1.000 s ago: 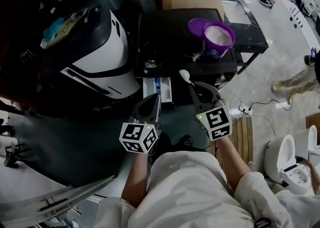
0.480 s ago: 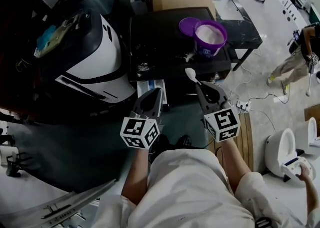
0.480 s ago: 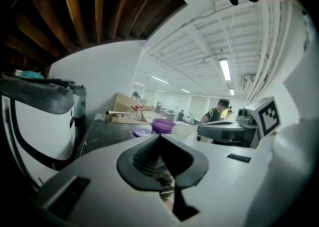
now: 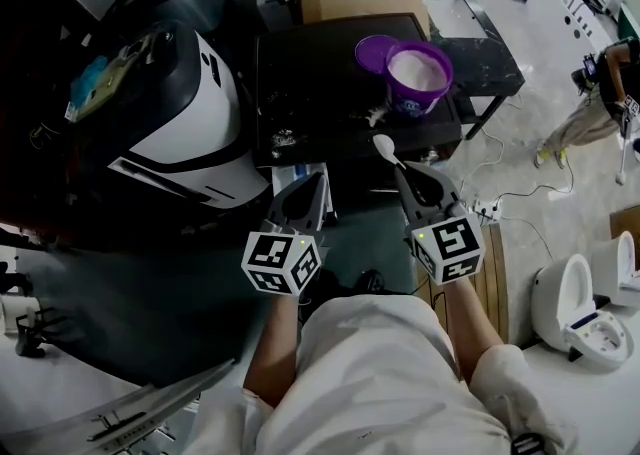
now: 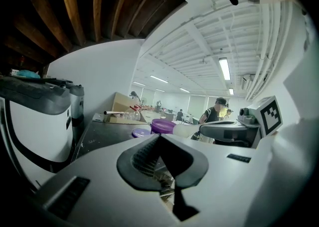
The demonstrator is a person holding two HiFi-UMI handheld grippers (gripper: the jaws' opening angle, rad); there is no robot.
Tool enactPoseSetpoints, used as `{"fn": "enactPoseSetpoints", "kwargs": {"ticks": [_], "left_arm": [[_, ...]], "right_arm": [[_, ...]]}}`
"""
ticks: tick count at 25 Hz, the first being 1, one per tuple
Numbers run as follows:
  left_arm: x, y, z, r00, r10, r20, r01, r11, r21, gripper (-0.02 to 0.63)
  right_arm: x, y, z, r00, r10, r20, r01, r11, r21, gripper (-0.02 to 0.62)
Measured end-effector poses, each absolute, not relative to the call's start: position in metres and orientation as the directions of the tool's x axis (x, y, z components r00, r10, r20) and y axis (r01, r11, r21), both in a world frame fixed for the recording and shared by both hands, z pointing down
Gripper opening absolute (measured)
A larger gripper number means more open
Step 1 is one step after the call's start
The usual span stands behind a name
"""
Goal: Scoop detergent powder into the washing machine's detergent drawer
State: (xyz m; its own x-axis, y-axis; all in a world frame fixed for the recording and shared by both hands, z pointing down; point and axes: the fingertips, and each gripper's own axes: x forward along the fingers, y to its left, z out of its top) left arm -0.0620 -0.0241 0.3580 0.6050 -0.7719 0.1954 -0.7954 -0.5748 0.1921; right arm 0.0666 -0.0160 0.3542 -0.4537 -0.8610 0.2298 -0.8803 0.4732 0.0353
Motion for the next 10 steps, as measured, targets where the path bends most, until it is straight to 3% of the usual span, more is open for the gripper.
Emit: {"fn": "enactPoseSetpoints", "kwargs": {"ticks": [10], "left_arm": [[-0.0589,-0.0315,0.3595,0.607,-0.768,0.202,-0.794,-0.577,0.192,0.020]], "right_arm": [[0.0670,-0.0230,0.3552,-0.460,-0.857,0.233,-0.877,0.479,0.027,0.007]]}}
